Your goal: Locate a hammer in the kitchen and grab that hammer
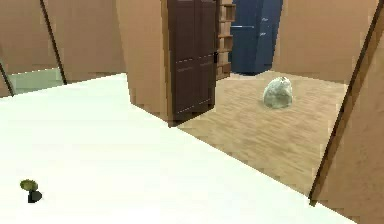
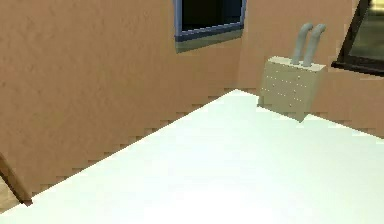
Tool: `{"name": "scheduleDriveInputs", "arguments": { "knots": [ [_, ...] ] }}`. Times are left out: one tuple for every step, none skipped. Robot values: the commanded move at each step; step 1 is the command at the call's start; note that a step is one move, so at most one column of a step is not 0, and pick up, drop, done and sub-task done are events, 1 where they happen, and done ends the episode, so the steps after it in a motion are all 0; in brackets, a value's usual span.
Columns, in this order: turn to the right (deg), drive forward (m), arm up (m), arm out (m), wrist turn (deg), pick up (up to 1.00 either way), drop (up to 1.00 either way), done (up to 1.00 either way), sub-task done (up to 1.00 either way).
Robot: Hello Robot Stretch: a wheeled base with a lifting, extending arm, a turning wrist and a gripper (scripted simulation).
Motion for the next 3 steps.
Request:
{"name": "scheduleDriveInputs", "arguments": {
  "knots": [
    [21.0, 0.00, 0.00, 0.00, 0.0, 0.00, 0.00, 0.00, 0.00],
    [0.0, 1.00, 0.00, 0.00, 0.0, 0.00, 0.00, 0.00, 0.00],
    [3.0, 0.00, 0.00, 0.00, 0.0, 0.00, 0.00, 0.00, 0.00]
  ]
}}
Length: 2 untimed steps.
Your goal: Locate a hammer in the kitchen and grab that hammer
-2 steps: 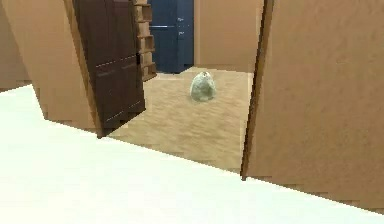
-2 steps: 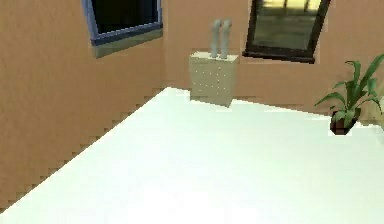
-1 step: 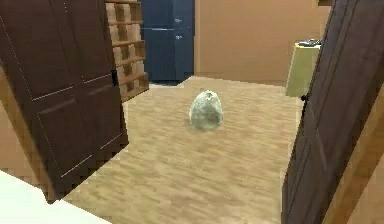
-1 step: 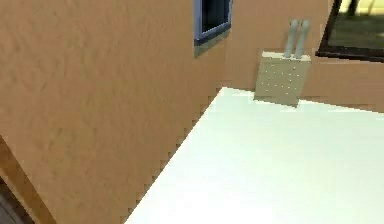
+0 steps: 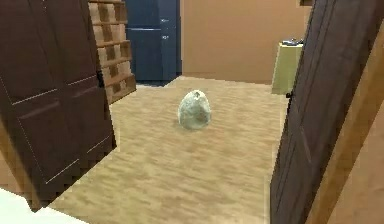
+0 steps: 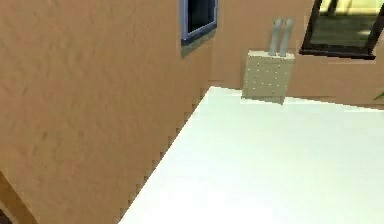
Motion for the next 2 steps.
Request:
{"name": "scheduleDriveInputs", "arguments": {
  "knots": [
    [0.0, 0.50, 0.00, 0.00, 0.0, 0.00, 0.00, 0.00, 0.00],
    [18.0, 0.00, 0.00, 0.00, 0.0, 0.00, 0.00, 0.00, 0.00]
  ]
}}
